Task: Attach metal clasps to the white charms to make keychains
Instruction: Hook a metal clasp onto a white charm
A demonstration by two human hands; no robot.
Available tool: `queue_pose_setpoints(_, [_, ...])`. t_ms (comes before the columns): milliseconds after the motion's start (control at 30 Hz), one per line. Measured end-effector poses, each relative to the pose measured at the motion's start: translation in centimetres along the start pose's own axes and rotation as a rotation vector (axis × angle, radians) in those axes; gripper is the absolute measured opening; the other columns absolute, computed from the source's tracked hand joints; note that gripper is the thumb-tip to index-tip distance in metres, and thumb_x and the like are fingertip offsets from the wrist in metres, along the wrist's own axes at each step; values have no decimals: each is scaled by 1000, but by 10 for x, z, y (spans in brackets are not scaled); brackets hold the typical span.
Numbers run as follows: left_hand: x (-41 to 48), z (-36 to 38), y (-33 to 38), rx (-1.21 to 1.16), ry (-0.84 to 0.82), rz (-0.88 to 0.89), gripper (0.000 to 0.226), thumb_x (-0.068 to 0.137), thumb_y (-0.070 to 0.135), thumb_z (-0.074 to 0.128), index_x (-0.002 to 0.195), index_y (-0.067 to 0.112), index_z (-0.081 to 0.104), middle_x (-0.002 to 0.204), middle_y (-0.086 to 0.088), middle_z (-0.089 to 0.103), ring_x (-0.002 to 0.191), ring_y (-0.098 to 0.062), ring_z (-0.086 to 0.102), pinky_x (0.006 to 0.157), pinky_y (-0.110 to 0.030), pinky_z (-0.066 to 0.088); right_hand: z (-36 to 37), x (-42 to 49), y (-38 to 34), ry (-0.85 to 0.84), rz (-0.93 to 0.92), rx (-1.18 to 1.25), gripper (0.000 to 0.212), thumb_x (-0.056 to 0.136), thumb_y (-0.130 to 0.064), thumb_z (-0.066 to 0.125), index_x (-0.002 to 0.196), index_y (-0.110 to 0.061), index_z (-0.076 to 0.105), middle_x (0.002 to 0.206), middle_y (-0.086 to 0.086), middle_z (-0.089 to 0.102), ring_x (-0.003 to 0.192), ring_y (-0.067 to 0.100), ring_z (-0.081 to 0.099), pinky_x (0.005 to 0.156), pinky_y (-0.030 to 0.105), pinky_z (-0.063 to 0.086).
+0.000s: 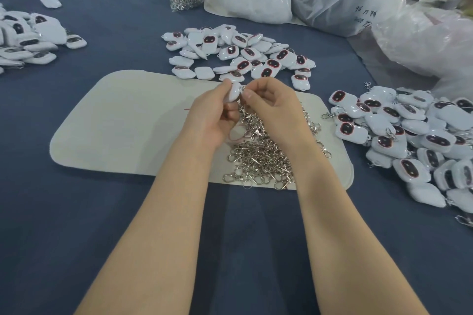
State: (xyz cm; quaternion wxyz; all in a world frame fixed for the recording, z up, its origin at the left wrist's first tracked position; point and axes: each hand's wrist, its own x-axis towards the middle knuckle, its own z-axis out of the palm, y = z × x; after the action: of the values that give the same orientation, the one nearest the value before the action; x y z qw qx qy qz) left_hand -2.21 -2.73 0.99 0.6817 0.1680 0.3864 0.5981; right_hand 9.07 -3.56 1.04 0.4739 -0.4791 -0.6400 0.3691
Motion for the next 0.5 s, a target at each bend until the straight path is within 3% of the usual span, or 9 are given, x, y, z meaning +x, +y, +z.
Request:
queue_pose_setpoints(67, [0,-1,0,108,3,66,22,98,17,51,76,10,53,48,4,46,37,-3,35,37,-13,29,-1,1,1,-4,20,-6,5,91,-10,62,88,-14,61,77,-3,65,68,3,58,70,17,48])
queue_pose_setpoints(167, [-2,-1,-4,508,77,384,9,96,20,53,89,16,51,66,5,49,49,-2,44,48,-16,39,-4,1,2,-27,71,-39,6,91,-14,61,85,-13,62,69,-3,65,58,1,55,61,14,43])
queue_pose_setpoints(233, [-6,-1,-8,796,96,659,7,95,22,55,92,23,48,76,12,52,60,6,50,59,-10,40,-7,2,5,-41,112,-57,10,92,-15,61,82,-13,63,70,2,65,60,9,54,65,23,44])
queue_pose_setpoints(300, [-10,0,-10,993,40,817,7,94,24,55,94,24,48,82,13,55,70,5,53,63,-13,41,-12,3,7,-66,161,-15,13,92,-14,60,81,-9,63,73,10,63,67,20,52,69,35,42])
queue_pose_setpoints(400, [-9,-2,-14,1133,-54,929,10,94,26,54,102,20,54,91,13,54,81,-11,54,70,-28,45,-19,3,10,-135,257,204,19,95,-9,54,90,8,61,79,16,57,65,17,52,67,31,45])
queue_pose_setpoints(500, [-10,0,-14,1106,-68,969,9,94,27,55,101,22,54,88,15,53,78,-6,53,69,-27,45,-20,3,7,-107,311,362,22,96,-6,52,100,14,59,81,15,55,57,9,52,63,23,47])
